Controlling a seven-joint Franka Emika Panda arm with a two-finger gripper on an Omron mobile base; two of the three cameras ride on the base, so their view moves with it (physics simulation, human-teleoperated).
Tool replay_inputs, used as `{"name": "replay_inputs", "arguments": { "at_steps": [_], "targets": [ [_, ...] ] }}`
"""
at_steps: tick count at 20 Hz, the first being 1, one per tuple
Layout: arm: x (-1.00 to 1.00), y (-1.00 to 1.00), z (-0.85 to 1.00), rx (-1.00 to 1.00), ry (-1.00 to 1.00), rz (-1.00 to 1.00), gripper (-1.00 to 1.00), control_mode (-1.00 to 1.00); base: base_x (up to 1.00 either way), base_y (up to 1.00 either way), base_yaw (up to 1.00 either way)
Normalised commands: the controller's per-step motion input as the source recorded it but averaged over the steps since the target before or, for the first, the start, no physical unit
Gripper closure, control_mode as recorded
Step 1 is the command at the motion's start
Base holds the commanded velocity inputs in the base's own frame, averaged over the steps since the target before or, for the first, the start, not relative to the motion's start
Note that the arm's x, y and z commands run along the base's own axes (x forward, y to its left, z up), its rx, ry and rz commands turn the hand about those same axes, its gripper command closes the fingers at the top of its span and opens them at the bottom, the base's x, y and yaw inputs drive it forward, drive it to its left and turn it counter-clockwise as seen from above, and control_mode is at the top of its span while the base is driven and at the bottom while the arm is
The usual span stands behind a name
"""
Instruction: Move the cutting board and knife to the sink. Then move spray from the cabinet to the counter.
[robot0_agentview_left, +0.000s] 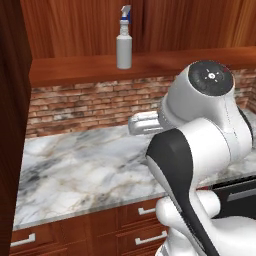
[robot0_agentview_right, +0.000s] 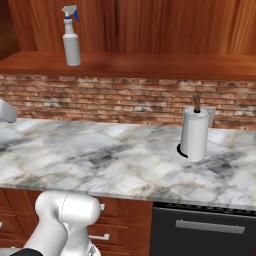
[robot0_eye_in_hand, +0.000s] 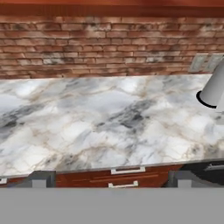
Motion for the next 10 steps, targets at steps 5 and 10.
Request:
{"name": "replay_inputs", "arguments": {
  "at_steps": [5, 10],
  "targets": [
    [0.25, -0.59, 0.44, 0.0, -0.28, 0.17, -1.0, -1.0, 0.0, 0.0, 0.0],
    [0.37, -0.44, 0.61, 0.0, -0.16, 0.14, -1.0, -1.0, 0.0, 0.0, 0.0]
  ]
}}
